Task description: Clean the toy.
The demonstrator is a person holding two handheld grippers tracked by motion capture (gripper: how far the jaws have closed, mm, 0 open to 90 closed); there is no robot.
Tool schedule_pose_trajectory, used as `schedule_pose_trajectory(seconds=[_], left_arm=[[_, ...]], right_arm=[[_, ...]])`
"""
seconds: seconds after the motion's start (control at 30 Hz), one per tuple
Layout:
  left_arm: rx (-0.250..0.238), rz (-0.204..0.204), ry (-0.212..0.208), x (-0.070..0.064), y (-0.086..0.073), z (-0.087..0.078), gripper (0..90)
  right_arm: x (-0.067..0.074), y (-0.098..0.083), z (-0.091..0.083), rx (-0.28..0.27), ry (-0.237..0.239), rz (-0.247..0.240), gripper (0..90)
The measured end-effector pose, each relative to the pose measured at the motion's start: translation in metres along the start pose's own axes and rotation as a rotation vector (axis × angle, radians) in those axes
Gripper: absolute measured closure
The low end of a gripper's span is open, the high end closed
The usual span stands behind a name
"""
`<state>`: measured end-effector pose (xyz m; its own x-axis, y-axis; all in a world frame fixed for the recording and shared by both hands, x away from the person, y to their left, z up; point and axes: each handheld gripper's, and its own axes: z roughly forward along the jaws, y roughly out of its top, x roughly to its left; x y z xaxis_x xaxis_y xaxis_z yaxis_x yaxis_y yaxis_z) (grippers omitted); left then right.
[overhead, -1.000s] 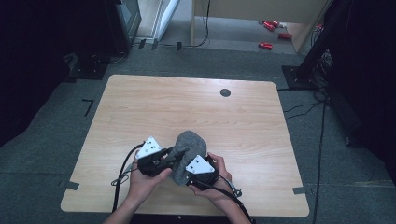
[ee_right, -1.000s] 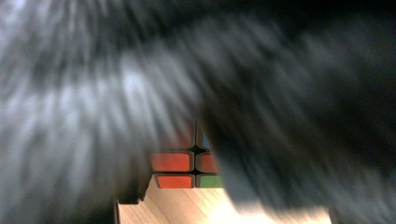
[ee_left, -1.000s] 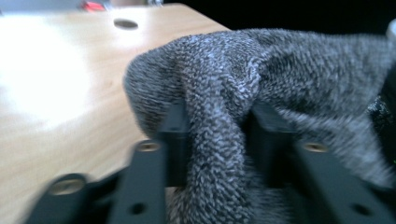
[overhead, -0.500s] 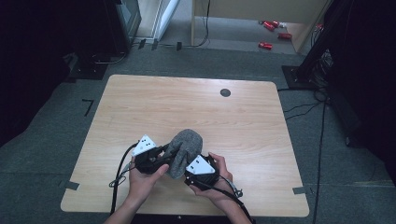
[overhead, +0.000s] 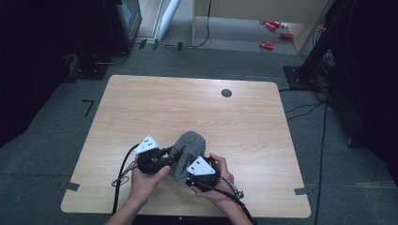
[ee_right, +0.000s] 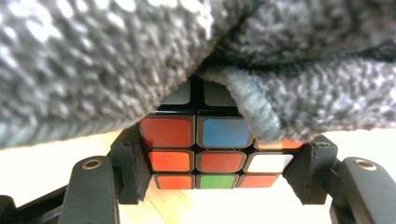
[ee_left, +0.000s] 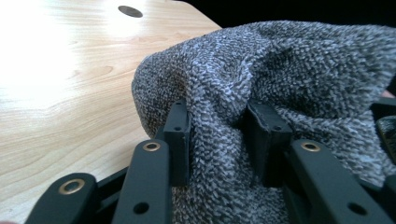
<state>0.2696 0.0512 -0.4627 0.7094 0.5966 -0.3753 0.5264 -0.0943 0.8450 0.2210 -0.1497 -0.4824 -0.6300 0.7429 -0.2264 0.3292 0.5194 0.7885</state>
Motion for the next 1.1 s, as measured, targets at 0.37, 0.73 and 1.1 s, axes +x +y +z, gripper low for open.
schedule_pose_trajectory(seconds=[0.37,0.73,1.1], left_arm=[[-0.004,-0.063,0.015,0.006,0.002,-0.003,52.4],[-0.005,0.023,0.013,-0.017,-0.003,0.004,39.1],[-0.032,-0.041,-0.011,0.007,0.002,-0.01,70.2]], right_arm=[[0.001,0.002,-0.003,-0.006,0.0,0.005,34.6],[0.003,0.003,-0.002,-0.007,0.011,0.01,34.5],[0.001,0.004,-0.005,-0.023,0.011,0.008,34.5]])
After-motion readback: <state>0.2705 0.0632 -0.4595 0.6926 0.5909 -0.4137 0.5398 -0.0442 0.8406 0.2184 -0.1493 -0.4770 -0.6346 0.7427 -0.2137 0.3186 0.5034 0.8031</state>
